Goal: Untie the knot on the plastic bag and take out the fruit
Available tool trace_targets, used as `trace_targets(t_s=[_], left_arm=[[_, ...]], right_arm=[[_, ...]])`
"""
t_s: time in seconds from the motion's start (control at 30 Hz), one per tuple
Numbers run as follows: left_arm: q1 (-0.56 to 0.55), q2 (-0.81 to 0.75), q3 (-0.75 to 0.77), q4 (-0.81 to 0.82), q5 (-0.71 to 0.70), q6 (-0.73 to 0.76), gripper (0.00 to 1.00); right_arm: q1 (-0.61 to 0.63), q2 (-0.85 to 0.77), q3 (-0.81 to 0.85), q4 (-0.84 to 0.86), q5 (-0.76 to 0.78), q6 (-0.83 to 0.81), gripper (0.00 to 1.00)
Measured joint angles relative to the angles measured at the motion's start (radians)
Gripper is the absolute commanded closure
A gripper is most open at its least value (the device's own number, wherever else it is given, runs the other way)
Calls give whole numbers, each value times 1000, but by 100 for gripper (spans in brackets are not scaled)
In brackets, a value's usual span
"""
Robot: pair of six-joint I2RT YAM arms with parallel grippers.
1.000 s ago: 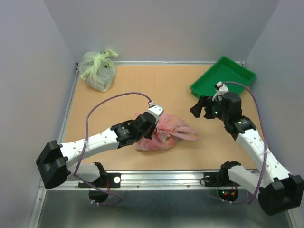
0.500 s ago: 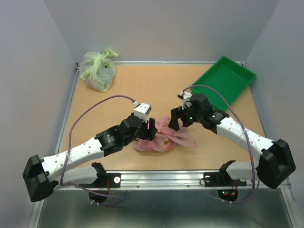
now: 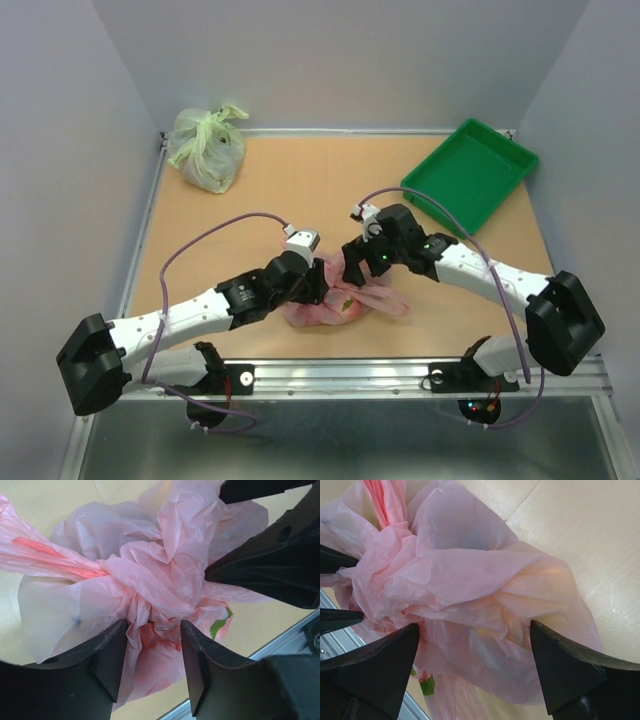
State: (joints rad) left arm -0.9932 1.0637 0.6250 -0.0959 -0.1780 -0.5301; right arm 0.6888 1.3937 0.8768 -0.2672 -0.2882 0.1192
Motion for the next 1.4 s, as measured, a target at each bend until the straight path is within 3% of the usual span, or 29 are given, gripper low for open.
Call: trace_targets(t_s=[0.27,0.37,0.6,0.67,0.77,0.8,0.83,0.87,0.9,0.93,1.2,1.4], left_arm=[[0,0,-35,16,-34,-85,43],[0,0,-48,28,-42,-110,48],[0,-3,-81,64,-53,-144,80],[0,-8,-90,71,-55,-148,85],[-1,-18,-94,74,-60,-149,88],[-1,-19,-94,74,-61,-149,91],[-1,-26,-95,74,-63,-149,97],[-1,-29,-96,74,-64,-149,100],[-1,-32,-96,74,-68,-151,100],[-1,-37,-98,77,-73,-152,100],[1,-85,-102,55,-173,-212,100],[95,-151,-102,-12,-221,-255,100]], right_arm=[[18,-45,2,6,22,4,0],[35,-51,27,6,48,17,0],[95,-22,78,46,141,73,4],[113,8,78,74,170,99,11],[130,58,78,101,204,130,29],[136,76,78,109,218,141,39],[139,89,77,113,233,147,67],[141,97,77,116,253,156,81],[143,99,75,118,275,153,93],[145,98,74,119,303,164,100],[113,29,73,118,571,157,100],[-159,-51,50,109,638,235,100]])
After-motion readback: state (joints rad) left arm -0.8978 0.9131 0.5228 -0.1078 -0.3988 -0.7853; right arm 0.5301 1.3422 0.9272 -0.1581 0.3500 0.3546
